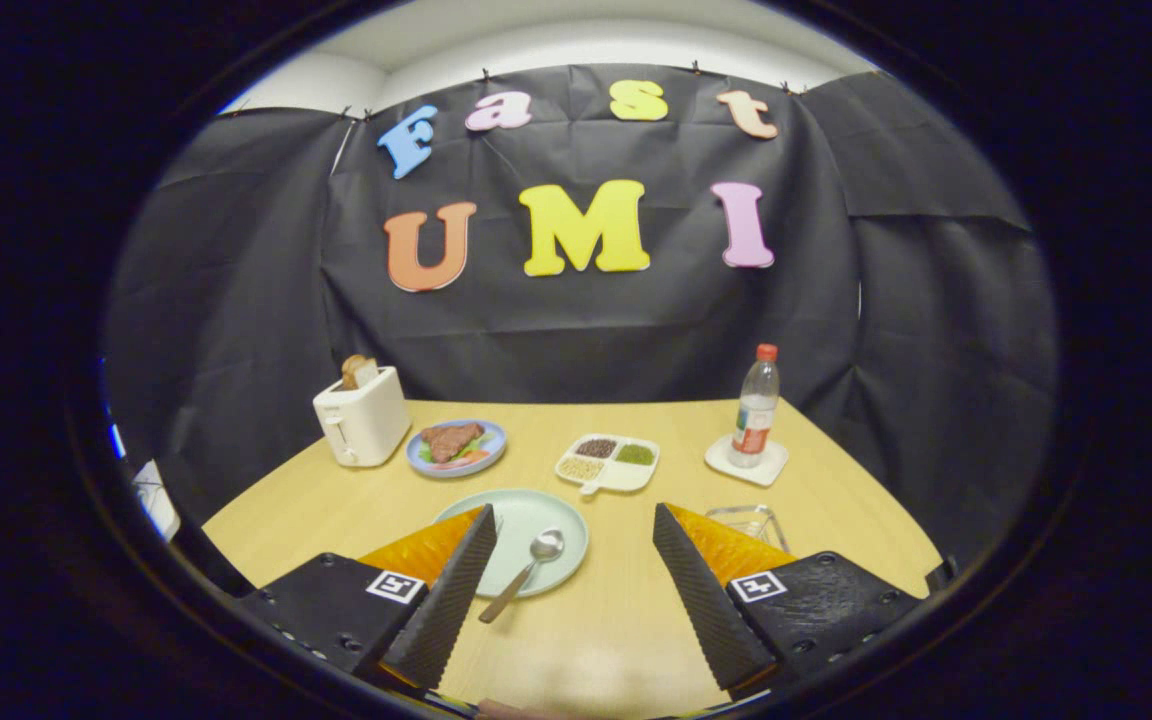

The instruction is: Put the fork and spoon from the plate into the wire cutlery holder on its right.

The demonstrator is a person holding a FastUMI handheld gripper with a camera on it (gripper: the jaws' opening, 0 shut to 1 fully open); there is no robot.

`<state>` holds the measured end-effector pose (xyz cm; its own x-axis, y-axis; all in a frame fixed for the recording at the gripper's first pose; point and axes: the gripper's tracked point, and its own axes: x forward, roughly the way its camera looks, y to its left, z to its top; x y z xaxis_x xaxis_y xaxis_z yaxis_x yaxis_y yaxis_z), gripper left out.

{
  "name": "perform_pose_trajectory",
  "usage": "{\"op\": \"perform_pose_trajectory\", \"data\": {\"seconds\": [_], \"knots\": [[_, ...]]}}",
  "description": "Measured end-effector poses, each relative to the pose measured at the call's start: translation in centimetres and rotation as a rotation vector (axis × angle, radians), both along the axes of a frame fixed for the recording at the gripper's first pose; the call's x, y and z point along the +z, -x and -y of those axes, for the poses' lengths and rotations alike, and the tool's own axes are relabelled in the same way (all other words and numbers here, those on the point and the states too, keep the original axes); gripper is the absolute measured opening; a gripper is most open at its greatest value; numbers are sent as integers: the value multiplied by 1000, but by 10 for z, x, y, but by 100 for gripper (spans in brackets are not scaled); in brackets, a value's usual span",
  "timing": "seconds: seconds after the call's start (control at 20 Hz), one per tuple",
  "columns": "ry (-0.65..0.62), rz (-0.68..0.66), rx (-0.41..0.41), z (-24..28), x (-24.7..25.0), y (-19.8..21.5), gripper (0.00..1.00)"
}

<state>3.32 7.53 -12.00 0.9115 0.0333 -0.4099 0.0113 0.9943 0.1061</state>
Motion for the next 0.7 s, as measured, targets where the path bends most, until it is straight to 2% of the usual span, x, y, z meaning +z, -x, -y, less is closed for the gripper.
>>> {"op": "perform_pose_trajectory", "data": {"seconds": [0.15,0.3,0.5,0.7], "knots": [[-16,-148,24,-28,-34,-3,94],[24,-255,32,-43,-60,-6,93],[55,-375,-10,-45,-86,-9,93],[1,-523,4,-61,-117,-8,82]]}}
